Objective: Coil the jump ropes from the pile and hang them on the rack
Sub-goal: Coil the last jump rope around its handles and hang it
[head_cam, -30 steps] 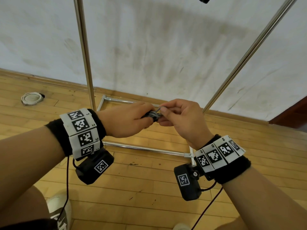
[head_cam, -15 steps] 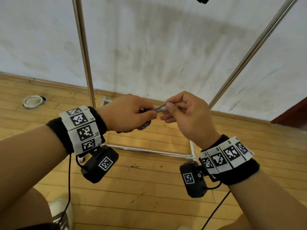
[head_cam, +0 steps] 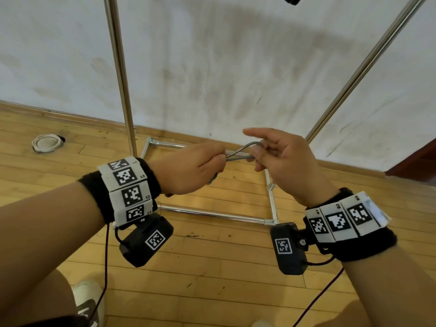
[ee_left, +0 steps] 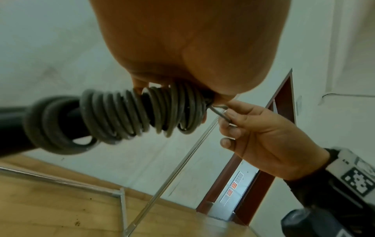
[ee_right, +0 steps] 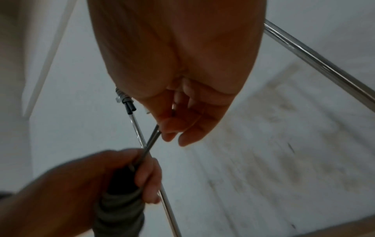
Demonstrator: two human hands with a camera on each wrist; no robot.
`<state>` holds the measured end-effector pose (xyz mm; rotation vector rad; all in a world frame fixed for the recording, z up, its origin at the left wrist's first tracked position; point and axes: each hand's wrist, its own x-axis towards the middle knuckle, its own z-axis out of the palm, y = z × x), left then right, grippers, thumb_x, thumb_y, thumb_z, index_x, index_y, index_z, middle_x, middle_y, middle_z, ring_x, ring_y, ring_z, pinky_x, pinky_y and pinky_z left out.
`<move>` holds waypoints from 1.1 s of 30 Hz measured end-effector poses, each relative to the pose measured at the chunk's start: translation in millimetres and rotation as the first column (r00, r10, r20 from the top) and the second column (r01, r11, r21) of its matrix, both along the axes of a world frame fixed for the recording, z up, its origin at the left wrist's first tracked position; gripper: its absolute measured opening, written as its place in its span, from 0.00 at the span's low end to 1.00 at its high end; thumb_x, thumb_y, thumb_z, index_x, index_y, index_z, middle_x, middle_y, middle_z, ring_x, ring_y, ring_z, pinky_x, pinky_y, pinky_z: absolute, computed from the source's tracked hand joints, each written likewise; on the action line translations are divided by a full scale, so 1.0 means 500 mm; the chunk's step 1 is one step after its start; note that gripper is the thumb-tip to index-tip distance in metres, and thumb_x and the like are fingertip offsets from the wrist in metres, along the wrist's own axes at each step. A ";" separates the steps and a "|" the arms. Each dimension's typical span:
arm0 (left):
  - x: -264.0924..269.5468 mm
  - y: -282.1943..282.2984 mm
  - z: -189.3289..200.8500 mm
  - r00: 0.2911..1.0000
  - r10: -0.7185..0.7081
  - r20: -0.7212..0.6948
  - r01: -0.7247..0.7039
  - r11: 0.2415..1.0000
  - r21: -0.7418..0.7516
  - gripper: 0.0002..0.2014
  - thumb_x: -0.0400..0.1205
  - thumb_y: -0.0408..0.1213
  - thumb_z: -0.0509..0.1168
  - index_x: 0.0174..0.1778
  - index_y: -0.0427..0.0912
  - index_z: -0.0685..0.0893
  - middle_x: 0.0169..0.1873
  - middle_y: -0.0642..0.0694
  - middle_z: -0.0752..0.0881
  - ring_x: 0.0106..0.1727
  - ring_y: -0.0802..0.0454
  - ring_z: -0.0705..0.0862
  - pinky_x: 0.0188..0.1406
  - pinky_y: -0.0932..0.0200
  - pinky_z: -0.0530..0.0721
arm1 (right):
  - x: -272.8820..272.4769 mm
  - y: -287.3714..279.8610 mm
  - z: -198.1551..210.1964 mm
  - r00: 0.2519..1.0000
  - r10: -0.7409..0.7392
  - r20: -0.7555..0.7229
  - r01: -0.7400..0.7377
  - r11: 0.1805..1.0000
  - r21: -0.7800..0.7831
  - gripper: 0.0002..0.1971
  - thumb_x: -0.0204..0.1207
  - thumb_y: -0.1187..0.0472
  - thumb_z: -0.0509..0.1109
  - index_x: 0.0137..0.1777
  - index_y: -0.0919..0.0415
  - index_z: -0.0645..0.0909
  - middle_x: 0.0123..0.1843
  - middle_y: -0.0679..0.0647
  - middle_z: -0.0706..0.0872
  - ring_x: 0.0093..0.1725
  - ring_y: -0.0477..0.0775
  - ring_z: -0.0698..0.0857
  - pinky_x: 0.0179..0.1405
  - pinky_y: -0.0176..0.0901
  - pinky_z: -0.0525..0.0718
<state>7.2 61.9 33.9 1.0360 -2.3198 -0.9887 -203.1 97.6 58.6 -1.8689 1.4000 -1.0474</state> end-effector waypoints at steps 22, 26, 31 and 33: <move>0.029 -0.016 0.028 0.979 0.021 0.203 0.007 0.990 -0.140 0.10 0.86 0.50 0.57 0.48 0.56 0.83 0.43 0.57 0.89 0.45 0.57 0.87 0.49 0.47 0.86 | -0.028 0.005 0.013 0.982 -0.045 -0.184 0.016 0.988 -0.156 0.05 0.78 0.63 0.74 0.44 0.51 0.87 0.31 0.45 0.88 0.26 0.43 0.87 0.29 0.30 0.83; 0.026 -0.011 0.036 0.999 -0.039 0.038 0.036 0.996 0.084 0.07 0.86 0.36 0.63 0.48 0.51 0.86 0.46 0.57 0.92 0.51 0.62 0.88 0.54 0.59 0.84 | -0.016 0.011 0.022 0.969 -0.020 -0.246 -0.047 0.964 -0.263 0.02 0.79 0.62 0.73 0.48 0.58 0.88 0.32 0.50 0.88 0.30 0.49 0.85 0.31 0.41 0.83; -0.005 0.002 0.078 0.987 -0.033 -0.159 0.050 0.993 0.107 0.04 0.83 0.33 0.70 0.50 0.43 0.89 0.41 0.50 0.93 0.47 0.55 0.92 0.51 0.64 0.87 | -0.013 0.022 0.049 0.981 -0.028 -0.194 -0.039 0.942 -0.334 0.04 0.80 0.62 0.73 0.49 0.61 0.87 0.34 0.54 0.87 0.31 0.52 0.85 0.32 0.46 0.82; -0.021 0.000 0.100 0.991 -0.005 -0.132 0.006 1.000 0.006 0.04 0.81 0.36 0.72 0.49 0.44 0.91 0.39 0.52 0.93 0.45 0.58 0.91 0.50 0.65 0.87 | -0.019 0.029 0.062 0.991 -0.030 -0.128 -0.014 0.944 -0.329 0.02 0.79 0.61 0.74 0.48 0.59 0.87 0.35 0.53 0.88 0.31 0.53 0.86 0.31 0.46 0.84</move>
